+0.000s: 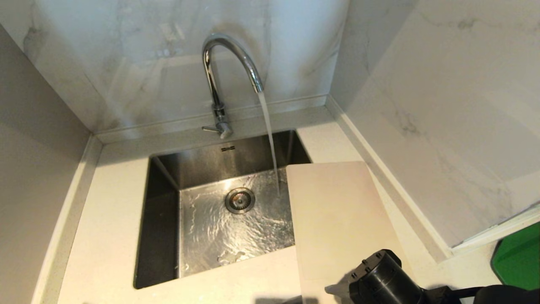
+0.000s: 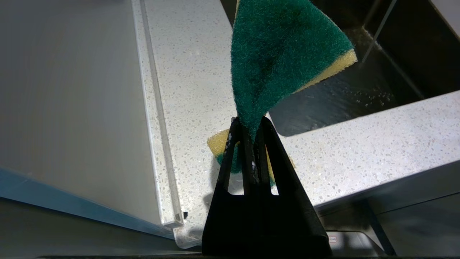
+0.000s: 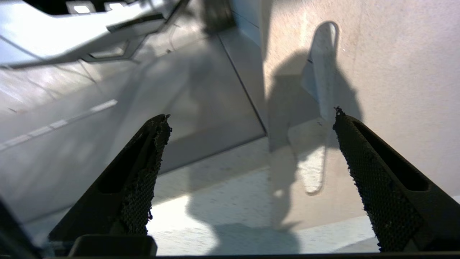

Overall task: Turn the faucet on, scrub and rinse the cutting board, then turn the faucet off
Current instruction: Pick up the cutting board

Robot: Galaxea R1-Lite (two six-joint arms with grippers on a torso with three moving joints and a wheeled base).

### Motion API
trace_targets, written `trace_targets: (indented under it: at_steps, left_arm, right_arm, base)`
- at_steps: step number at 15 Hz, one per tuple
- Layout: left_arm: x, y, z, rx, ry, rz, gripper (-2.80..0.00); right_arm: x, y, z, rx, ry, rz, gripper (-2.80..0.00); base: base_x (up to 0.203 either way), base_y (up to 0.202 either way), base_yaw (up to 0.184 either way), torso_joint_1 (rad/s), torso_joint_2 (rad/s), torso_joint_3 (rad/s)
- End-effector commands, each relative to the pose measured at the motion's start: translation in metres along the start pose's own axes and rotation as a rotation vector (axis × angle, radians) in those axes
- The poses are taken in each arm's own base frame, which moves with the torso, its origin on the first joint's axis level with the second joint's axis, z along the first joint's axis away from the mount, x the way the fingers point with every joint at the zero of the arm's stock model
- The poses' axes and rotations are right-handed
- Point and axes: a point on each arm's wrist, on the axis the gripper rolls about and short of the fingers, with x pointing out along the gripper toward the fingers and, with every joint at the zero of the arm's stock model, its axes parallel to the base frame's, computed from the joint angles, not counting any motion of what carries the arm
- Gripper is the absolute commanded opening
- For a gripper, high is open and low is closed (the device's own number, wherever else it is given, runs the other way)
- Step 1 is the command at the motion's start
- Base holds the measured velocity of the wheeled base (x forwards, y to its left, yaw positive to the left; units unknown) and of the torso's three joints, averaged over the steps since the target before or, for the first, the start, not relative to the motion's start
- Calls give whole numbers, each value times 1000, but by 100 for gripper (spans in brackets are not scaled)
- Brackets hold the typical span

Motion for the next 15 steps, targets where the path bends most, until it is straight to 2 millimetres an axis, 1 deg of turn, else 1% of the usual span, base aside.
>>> trace_targets:
  at_steps: [1,3,8,10,13,15]
  left_arm:
    - [0,0,0,-2,2,0,-280]
    - [0,0,0,-2,3,2,-280]
    - [0,0,0,-2,2,2,-280]
    - [0,0,0,-2,4,2,-280]
    - [0,0,0,-3,3,2,-280]
    - [0,0,0,-2,4,2,-280]
  right_arm:
    - [1,-1,-7,-36,16,-2,0]
    - [2,2,-13,-81,18,14,0]
    - [7,4,-18,-75,44,39,0]
    - [13,7,-19,-81,60,63,0]
    - [26,10,-18,-81,47,43,0]
    - [29,13,-20,-81,56,52,0]
  base:
    - [0,0,0,0,0,0]
    - [0,0,0,0,0,0]
    - [0,0,0,0,0,0]
    - [0,0,0,0,0,0]
    - [0,0,0,0,0,0]
    - [0,0,0,0,0,0]
